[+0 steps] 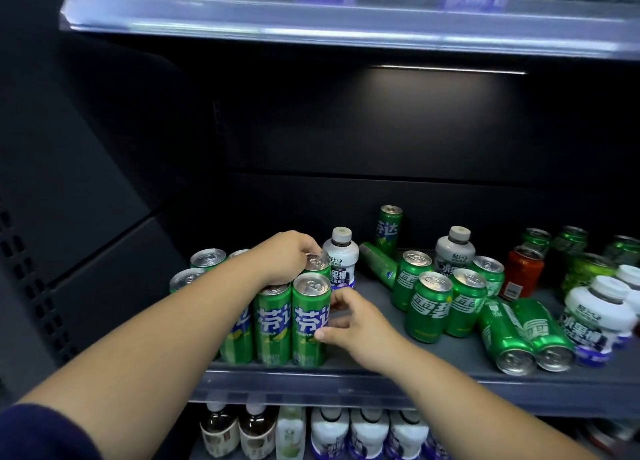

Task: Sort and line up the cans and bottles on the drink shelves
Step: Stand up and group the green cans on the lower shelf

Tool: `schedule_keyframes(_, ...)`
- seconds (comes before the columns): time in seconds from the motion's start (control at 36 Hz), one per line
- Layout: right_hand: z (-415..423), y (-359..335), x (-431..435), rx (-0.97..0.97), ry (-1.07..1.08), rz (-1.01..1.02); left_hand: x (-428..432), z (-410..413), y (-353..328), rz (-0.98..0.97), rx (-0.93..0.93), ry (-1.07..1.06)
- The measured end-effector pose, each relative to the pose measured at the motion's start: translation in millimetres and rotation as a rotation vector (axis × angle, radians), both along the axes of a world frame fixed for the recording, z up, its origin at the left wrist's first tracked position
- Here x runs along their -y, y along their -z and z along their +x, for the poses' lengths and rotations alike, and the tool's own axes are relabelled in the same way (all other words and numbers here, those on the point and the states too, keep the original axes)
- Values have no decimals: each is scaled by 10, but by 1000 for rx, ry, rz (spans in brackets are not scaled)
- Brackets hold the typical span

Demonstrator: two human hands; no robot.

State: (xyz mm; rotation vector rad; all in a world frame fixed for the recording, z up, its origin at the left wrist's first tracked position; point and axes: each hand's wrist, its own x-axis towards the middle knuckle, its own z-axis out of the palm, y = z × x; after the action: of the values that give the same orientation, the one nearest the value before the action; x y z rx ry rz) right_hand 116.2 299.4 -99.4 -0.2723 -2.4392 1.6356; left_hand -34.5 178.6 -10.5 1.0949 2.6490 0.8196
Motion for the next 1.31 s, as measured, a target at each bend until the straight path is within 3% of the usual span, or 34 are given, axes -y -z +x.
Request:
schedule_keyframes(0.39, -51, -45, -186, 50, -25, 101, -4, -10, 10, -46, -65, 18)
schedule_keyframes(0.86, -335, -1086, -1016, 14, -244, 640, -4, 147, -202, -153, -162, 28)
schedule_keyframes(1.11, -925, -1277, -1354, -24, -410, 969, -106, 290, -231, -269, -155, -138)
schedule_keyframes(1.31, -1276, -1240, -1481, 40, -544, 1015, -183, 338, -175, -269, -99, -306)
